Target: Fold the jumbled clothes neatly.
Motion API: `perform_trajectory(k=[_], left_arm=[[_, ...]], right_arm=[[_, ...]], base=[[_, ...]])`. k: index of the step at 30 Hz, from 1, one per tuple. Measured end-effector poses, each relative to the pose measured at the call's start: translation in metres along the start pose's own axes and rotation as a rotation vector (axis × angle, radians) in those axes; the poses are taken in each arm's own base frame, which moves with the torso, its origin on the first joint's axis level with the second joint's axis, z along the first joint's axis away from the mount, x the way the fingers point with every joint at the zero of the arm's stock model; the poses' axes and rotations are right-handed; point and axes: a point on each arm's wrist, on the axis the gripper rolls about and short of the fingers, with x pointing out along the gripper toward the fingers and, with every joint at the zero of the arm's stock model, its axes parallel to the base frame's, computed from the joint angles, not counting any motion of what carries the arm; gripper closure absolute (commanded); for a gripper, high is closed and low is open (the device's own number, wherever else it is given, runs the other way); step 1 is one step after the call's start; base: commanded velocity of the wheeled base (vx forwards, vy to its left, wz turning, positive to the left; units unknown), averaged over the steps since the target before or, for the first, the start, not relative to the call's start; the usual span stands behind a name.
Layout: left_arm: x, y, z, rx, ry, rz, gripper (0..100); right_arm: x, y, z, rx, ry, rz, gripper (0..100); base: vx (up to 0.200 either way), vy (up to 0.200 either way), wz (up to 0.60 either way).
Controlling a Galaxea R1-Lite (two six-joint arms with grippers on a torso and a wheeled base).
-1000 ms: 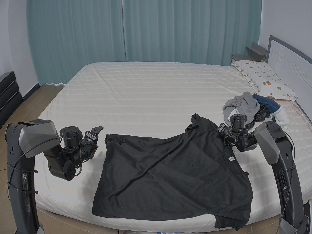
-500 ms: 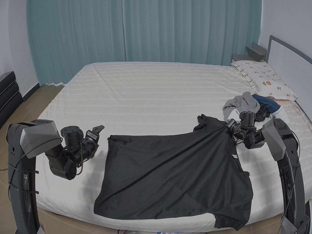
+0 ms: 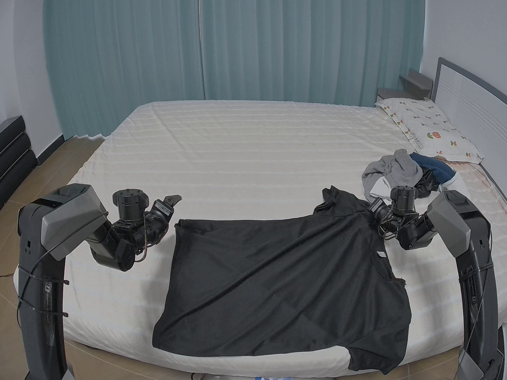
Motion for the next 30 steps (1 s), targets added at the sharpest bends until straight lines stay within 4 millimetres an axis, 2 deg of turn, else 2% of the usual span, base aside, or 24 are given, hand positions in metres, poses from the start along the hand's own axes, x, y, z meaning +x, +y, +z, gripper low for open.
perform_trajectory(k=[3,9,14,24,25,30], left_arm=[[0.011,-0.007,-0.005,0.047,0.007,-0.020,0],[0.033,-0.002,-0.022,0.119,-0.021,0.001,0],[0.040,0.006,-0.032,0.156,-0.026,0.023,0],[0.051,0.016,-0.038,0.229,-0.040,0.043,0],[0.052,0.017,-0.039,0.233,-0.038,0.046,100],[0.054,0.020,-0.041,0.236,-0.042,0.048,100]], right_arm=[[-0.006,-0.001,-0.003,0.024,-0.011,0.014,100],[-0.016,-0.003,-0.007,0.069,-0.026,0.036,100],[-0.019,-0.003,-0.007,0.073,-0.024,0.034,100],[-0.020,0.000,-0.005,0.073,-0.026,0.039,100],[-0.020,0.000,-0.005,0.073,-0.027,0.041,100],[-0.021,0.001,-0.004,0.074,-0.029,0.042,100]], base=[[0.000,0.000,0.00],[0.000,0.000,0.00],[0.000,0.000,0.00],[0.000,0.000,0.00],[0.000,0.000,0.00],[0.000,0.000,0.00]])
